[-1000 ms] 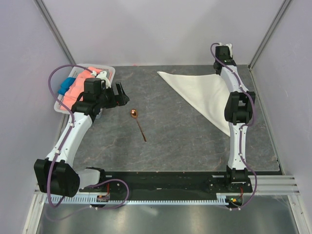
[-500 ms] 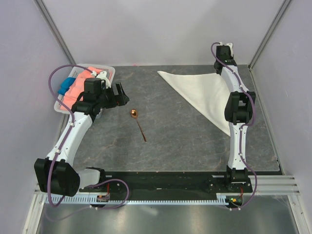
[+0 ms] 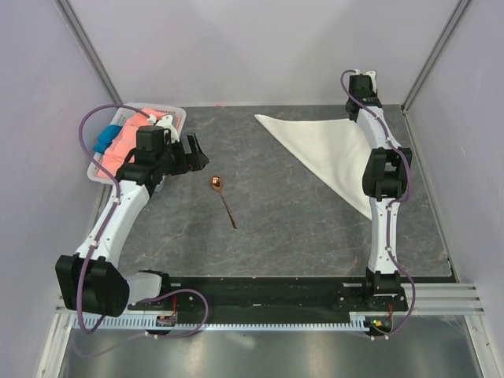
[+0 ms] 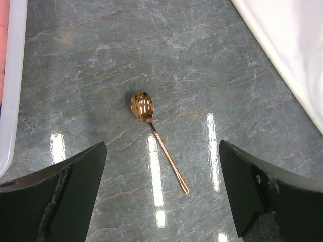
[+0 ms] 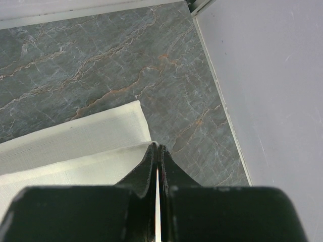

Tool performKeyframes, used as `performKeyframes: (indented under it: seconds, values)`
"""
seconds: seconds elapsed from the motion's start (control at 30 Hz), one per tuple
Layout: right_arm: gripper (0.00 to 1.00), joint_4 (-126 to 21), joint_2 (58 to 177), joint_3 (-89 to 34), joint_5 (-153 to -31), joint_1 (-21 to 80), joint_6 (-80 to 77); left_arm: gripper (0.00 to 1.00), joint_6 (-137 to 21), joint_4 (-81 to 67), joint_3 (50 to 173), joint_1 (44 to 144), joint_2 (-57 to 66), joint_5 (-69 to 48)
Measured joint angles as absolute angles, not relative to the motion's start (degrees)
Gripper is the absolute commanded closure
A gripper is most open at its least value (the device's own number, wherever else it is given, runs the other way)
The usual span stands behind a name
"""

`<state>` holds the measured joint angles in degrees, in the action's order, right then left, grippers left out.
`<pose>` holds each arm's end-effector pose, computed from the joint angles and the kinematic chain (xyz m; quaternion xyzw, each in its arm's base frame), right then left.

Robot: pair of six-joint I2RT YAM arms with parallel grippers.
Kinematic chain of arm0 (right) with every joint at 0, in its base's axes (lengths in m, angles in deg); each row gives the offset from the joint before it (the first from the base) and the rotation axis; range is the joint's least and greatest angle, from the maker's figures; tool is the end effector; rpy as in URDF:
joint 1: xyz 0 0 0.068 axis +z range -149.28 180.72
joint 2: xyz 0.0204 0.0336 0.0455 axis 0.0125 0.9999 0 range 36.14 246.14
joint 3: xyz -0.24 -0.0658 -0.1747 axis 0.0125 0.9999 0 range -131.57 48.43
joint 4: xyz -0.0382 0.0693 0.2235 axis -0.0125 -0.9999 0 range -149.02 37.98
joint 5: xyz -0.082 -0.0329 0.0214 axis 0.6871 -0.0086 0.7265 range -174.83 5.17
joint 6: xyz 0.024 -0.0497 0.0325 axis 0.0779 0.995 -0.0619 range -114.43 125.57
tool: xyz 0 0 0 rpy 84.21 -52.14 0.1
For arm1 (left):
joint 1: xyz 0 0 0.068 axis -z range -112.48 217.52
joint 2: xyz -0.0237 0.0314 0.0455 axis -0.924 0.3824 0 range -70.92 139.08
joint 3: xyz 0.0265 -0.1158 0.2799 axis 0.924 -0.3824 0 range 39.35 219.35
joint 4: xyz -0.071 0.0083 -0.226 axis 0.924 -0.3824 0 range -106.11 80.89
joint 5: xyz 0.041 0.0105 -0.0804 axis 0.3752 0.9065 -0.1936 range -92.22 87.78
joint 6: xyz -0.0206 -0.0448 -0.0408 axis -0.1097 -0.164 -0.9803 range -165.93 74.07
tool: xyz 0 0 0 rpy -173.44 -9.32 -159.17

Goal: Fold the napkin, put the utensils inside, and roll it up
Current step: Fold the napkin

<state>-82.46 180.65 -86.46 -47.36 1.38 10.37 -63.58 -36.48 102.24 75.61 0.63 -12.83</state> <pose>0.5739 -0.0236 0.2352 0.0945 0.8640 -0.3054 0.3890 0.2469 -0.0443 0.3487 -0.0321 0.8878 -0.1810 0.4220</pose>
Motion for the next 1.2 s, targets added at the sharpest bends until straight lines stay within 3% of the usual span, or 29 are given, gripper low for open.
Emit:
performKeyframes:
  seconds: [0.73, 0.77, 0.8, 0.97, 1.0, 1.1, 1.2]
  values:
    - [0.99, -79.55, 183.97, -87.16, -47.58, 1.23, 11.00, 0.00, -63.56, -36.48, 102.24, 75.61, 1.11, -12.83]
    - [0.94, -79.40, 184.28, -87.16, -47.62, 1.23, 11.03, 0.00, -63.56, -36.50, 102.24, 75.61, 1.22, -12.81]
    - [0.77, -79.37, 184.65, -87.16, -47.69, 1.23, 11.09, 0.00, -63.58, -36.48, 102.24, 75.61, 1.32, -12.81]
    - [0.43, -78.11, 185.18, -87.16, -47.82, 1.21, 11.86, 0.00, -63.56, -36.53, 102.24, 75.61, 1.67, -12.81]
    - [0.32, -77.65, 185.18, -87.23, -47.91, 1.21, 12.05, 0.00, -63.56, -36.53, 102.24, 75.61, 1.67, -12.81]
    - [0.15, -76.77, 184.98, -87.16, -48.21, 1.21, 12.62, 0.00, -63.56, -36.50, 102.24, 75.61, 1.70, -12.81]
    - [0.11, -75.92, 181.72, -82.46, -50.14, 1.25, 12.58, 0.00, -63.56, -36.50, 102.24, 75.61, 1.70, -12.83]
